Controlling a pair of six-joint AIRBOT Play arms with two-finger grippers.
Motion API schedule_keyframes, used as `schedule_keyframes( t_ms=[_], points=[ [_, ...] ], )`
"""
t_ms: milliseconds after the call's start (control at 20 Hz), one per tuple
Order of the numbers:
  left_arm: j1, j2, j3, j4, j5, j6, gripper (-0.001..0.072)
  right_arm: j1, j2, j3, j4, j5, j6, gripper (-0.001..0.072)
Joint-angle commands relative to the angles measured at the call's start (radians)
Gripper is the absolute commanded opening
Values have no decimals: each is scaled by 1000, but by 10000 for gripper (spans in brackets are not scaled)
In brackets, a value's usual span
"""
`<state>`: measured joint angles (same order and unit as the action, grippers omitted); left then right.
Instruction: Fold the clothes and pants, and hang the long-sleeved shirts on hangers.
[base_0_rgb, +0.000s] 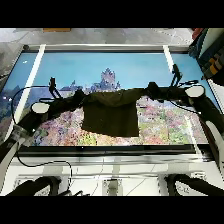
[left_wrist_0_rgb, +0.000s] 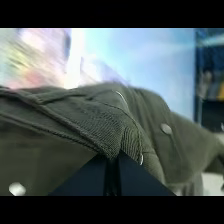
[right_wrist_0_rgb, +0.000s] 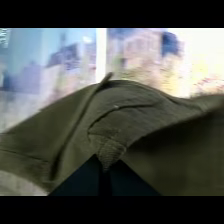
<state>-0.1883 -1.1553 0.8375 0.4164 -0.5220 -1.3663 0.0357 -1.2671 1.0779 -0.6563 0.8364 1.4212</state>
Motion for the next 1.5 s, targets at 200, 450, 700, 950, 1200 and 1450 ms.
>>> schedule_keyframes(
  t_ms=[200, 450, 700, 950, 1200, 1450],
  points=[
    [207, -56, 8, 131, -381, 100, 18, 61, -67, -4, -93, 237, 3, 19],
    [250, -56, 7, 433, -790, 99, 18, 98, -67, -5, -198, 498, 3, 19],
    [219, -56, -24, 628, -876, 43, 18, 195, -67, -67, -342, 497, 4, 19],
    [162, -56, -73, 592, -882, 16, 18, 216, -67, -141, -443, 447, 37, 19],
    [18, -59, -93, 579, -912, 16, 18, 216, -67, -149, -444, 436, 45, 19],
    [-103, -78, -96, 594, -935, -18, 19, 216, -67, -149, -464, 476, 43, 19]
  ],
)
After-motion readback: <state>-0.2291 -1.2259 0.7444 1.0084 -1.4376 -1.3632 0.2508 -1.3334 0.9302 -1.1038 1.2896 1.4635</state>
